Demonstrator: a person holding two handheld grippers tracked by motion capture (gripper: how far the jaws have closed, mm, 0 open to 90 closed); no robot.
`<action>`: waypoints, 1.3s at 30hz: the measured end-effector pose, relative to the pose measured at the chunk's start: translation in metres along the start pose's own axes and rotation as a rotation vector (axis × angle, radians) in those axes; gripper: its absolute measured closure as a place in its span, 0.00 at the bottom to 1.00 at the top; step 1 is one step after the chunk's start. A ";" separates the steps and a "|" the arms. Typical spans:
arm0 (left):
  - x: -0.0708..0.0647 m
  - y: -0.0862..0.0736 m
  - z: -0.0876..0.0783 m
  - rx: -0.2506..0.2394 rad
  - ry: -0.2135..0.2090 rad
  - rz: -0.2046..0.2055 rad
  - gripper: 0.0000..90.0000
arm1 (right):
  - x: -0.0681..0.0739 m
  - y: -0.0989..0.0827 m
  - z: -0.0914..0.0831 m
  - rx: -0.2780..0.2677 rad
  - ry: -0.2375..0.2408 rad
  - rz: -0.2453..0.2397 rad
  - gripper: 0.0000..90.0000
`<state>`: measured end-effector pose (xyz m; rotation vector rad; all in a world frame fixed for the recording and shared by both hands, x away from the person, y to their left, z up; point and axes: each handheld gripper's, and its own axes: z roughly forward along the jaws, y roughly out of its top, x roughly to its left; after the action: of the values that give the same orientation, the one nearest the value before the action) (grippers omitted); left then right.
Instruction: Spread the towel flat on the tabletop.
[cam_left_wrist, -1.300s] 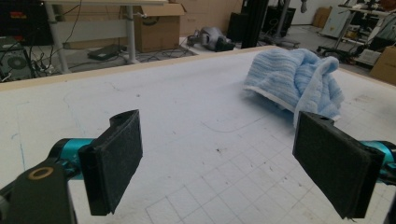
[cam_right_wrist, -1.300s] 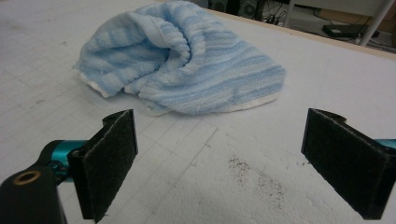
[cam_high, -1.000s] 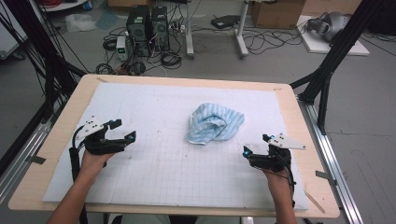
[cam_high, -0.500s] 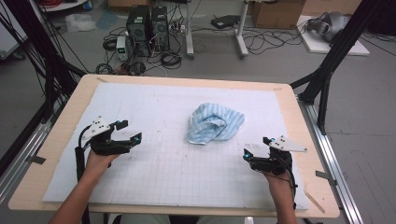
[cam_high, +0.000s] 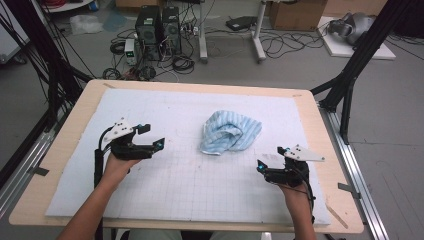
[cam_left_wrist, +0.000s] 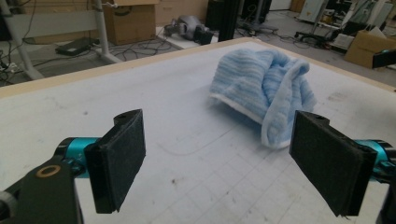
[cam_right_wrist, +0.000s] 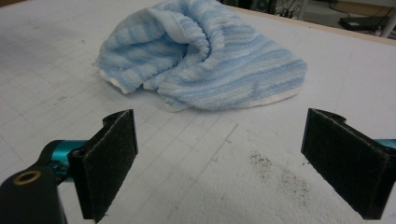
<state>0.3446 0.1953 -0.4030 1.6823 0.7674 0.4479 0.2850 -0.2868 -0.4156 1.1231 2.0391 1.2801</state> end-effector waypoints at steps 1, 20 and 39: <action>-0.001 0.003 0.004 0.002 -0.006 0.004 0.21 | 0.001 0.000 0.000 0.007 0.000 0.001 0.11; -0.038 0.009 0.110 0.182 -0.188 0.026 0.32 | 0.000 -0.004 0.006 0.048 -0.003 0.008 0.11; -0.025 0.017 0.101 0.115 -0.220 0.003 0.91 | -0.001 -0.007 0.005 0.061 -0.001 0.021 0.11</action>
<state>0.3980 0.1046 -0.4093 1.8056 0.6379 0.2184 0.2867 -0.2862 -0.4241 1.1749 2.0840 1.2342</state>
